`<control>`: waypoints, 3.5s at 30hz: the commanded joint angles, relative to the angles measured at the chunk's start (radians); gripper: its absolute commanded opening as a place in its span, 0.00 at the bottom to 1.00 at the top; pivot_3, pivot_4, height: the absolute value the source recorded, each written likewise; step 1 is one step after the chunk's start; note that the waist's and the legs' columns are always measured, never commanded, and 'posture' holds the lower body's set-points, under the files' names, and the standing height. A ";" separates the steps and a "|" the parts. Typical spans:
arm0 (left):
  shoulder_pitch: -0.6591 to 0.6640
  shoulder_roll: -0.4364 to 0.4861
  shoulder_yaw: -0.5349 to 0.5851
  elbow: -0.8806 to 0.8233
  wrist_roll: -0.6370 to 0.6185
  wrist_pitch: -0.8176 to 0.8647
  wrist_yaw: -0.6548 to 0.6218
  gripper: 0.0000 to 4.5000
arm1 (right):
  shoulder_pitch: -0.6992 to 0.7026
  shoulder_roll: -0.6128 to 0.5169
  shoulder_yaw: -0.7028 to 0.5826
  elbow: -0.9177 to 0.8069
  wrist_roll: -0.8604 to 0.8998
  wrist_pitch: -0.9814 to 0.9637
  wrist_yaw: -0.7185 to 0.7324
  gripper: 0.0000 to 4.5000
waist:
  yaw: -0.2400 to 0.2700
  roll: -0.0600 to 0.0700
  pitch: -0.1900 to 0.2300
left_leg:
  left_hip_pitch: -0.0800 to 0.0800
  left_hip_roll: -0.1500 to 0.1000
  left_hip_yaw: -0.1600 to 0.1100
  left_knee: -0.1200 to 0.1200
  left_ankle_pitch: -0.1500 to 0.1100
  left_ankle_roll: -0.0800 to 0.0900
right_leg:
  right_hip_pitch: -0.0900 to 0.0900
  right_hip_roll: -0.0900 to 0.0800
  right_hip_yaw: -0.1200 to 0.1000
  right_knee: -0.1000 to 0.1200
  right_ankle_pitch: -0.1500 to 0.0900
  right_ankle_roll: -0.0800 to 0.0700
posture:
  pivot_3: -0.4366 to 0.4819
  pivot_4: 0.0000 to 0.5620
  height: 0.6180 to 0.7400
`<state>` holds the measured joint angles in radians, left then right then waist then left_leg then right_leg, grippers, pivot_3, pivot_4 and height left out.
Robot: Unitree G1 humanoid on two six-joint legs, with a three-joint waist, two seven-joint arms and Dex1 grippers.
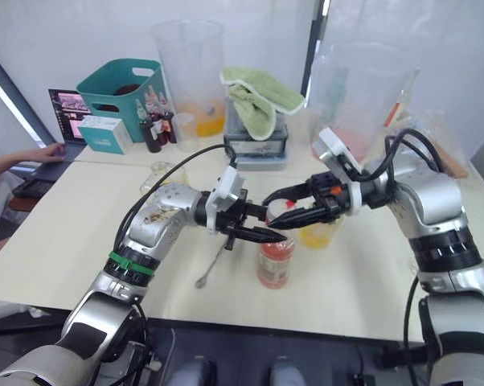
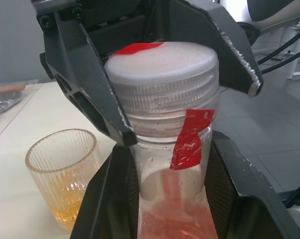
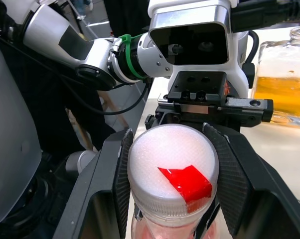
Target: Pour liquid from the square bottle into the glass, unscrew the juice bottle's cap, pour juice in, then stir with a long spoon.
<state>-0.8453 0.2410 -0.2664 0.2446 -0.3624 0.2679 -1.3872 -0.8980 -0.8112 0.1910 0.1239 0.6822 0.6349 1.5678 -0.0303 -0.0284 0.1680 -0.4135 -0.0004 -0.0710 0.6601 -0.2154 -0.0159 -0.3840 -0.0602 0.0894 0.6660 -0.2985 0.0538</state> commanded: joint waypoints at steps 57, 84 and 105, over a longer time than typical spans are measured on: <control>0.005 -0.018 -0.082 0.015 0.035 -0.017 -0.069 0.29 | 0.460 -0.196 -0.260 -0.575 0.369 0.100 -0.628 0.38 | 0.003 0.002 0.000 | 0.001 -0.001 -0.003 0.000 0.001 -0.001 | 0.005 0.001 -0.002 -0.004 0.000 0.000 | 0.48 0.27 1.00; -0.004 -0.017 -0.077 0.029 0.031 -0.019 -0.059 0.29 | 0.319 -0.074 -0.508 -0.594 0.360 0.254 -0.591 0.99 | 0.017 0.003 0.000 | 0.006 -0.001 -0.008 -0.002 -0.001 0.001 | 0.012 0.000 -0.008 -0.005 -0.001 -0.001 | 0.48 0.27 1.00; -0.017 -0.032 -0.066 0.074 0.034 -0.037 -0.067 0.29 | 0.712 -0.058 -0.504 -1.146 0.771 0.180 -1.792 0.99 | 0.016 0.003 0.000 | 0.005 -0.001 -0.008 -0.002 0.000 0.001 | 0.014 0.000 -0.006 -0.009 -0.001 -0.001 | 0.48 0.27 1.00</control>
<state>-0.8678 0.2096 -0.3034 0.2920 -0.3471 0.2225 -1.4332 -0.1699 -0.8584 -0.3227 -0.9915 1.4245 0.8611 -0.1776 -0.0144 -0.0256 0.1681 -0.4081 -0.0012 -0.0786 0.6585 -0.2157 -0.0153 -0.3704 -0.0597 0.0830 0.6572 -0.2996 0.0533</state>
